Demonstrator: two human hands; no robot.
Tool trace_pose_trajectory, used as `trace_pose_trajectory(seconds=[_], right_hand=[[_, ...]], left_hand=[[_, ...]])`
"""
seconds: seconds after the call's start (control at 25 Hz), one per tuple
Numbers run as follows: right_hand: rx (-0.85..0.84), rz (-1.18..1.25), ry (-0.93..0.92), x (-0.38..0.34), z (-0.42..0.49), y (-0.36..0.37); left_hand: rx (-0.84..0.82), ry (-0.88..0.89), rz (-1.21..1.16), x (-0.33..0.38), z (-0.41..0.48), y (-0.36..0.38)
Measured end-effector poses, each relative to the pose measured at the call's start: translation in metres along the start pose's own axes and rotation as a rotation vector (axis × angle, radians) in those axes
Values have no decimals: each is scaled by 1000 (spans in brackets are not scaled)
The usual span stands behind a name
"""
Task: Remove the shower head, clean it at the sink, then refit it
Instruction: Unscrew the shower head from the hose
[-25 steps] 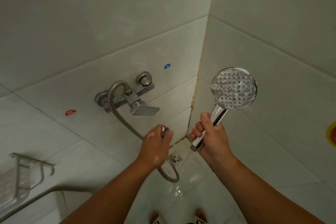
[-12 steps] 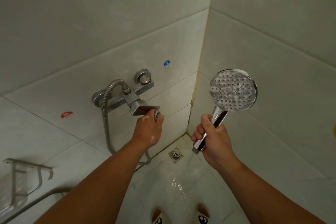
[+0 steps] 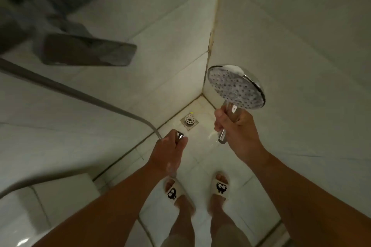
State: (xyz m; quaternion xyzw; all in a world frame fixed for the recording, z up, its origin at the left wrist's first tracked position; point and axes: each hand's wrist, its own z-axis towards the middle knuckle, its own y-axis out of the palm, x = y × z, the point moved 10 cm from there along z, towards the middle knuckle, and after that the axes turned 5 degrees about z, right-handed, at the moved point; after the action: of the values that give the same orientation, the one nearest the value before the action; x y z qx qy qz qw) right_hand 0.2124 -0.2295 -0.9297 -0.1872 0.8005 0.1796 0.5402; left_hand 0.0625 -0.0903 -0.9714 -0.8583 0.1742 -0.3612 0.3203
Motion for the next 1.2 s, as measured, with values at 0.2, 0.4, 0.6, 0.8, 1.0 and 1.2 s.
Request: trace_pose_trajectory(seconds=[0.2,0.4,0.6,0.8,1.0,1.2], right_hand=[[73,-172,114,183,50,-46],[82,-284,259,372,88,-91],[25,-272,324,510,135,-104],[-45,-195,343,580,173,-101],[-115,-149,393,594,177,-95],[-131,-157,408,494,128,-78]], left_hand=[[-170,10,135,-81,93,165],[-296,23,143,-175,188,331],[-336,-47,195,-253,280,458],[-202,-32,331,-300,341,509],[-177,66,532,-298,349,513],[-265,-16,336,-243,265,425]])
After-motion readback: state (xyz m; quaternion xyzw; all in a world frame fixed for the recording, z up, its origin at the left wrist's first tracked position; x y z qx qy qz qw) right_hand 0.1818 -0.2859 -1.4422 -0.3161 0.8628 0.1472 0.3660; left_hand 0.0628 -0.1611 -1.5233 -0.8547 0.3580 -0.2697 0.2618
